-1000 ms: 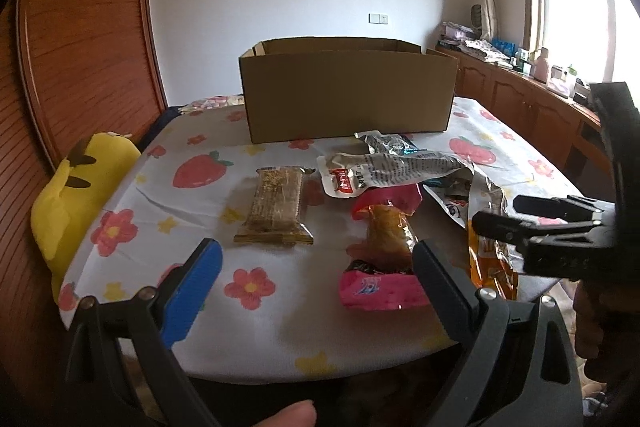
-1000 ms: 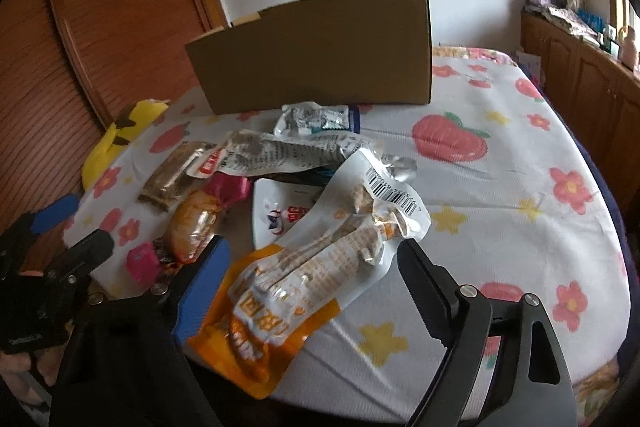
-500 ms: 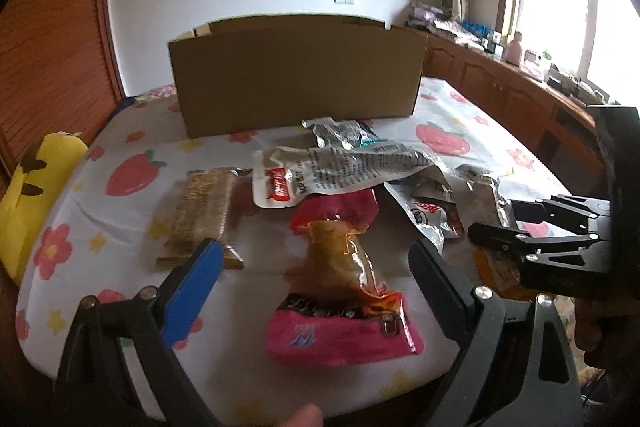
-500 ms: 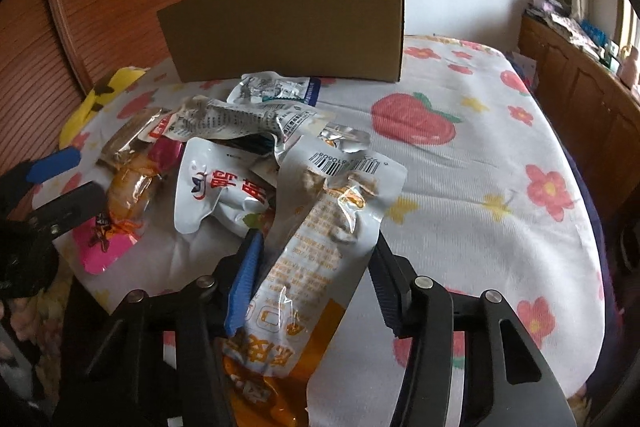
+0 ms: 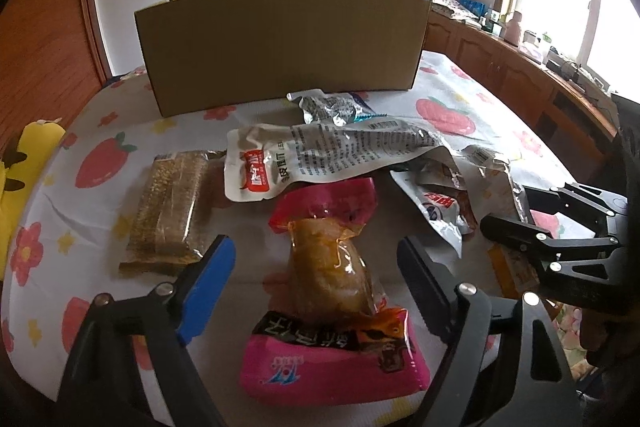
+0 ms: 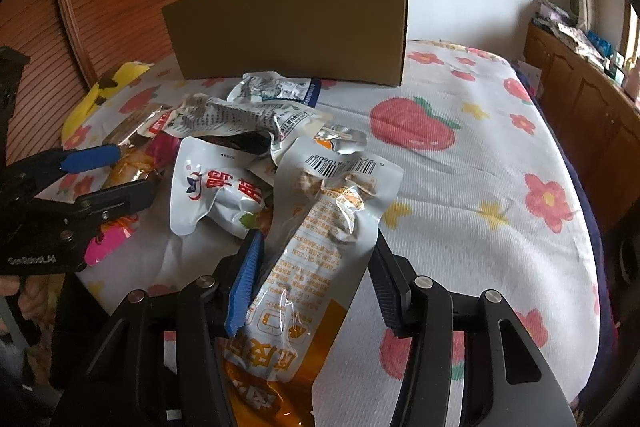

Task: Organize snacks
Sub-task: 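Reach the left gripper to the pink bread bag and grasp it, then carry the pink bread bag into the box with the left gripper while the right carries a pouch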

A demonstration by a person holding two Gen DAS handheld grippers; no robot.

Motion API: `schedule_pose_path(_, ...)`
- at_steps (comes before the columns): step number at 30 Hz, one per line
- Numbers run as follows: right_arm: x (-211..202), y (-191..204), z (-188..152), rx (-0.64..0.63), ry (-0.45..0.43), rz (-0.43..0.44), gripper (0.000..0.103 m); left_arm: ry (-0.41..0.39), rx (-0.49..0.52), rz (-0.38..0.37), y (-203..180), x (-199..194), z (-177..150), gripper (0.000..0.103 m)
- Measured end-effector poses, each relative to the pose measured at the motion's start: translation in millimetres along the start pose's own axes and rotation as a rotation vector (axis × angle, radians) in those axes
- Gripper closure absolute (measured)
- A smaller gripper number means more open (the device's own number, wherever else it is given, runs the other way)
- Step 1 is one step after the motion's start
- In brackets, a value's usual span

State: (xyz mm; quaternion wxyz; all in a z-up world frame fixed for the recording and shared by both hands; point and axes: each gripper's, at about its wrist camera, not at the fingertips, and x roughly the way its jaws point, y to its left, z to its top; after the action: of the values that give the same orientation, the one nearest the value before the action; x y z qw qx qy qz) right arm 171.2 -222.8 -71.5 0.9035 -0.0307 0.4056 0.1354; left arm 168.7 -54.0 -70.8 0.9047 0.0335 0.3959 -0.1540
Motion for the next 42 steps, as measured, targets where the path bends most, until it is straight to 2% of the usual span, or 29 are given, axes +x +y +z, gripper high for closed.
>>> schedule_pose_path(7,1,2,-1,-0.018,-0.012,-0.009,0.048,0.026,-0.014,-0.003,5,8,-4,0.037)
schedule_pose_path(15,3,2,-2,-0.032,-0.012,-0.013,0.048,0.018,0.001,0.001,1,8,-6,0.043)
schedule_pose_path(17,3,2,-2,-0.035,-0.011,-0.017,0.047,0.012,-0.003,0.002,2,7,-7,0.049)
schedule_pose_path(19,3,3,-2,-0.041,-0.012,-0.020,0.047,0.006,0.002,0.018,3,6,-8,0.062)
schedule_pose_path(24,3,3,-2,-0.048,-0.006,-0.011,0.048,-0.001,-0.009,0.005,8,2,-10,0.063)
schedule_pose_path(29,1,-3,-1,-0.036,0.001,0.004,0.056,-0.002,-0.023,-0.014,12,-2,-12,0.063)
schedule_pose_path(42,-7,-14,-2,-0.023,0.000,-0.003,0.062,-0.062,-0.011,-0.017,12,-22,-10,0.063)
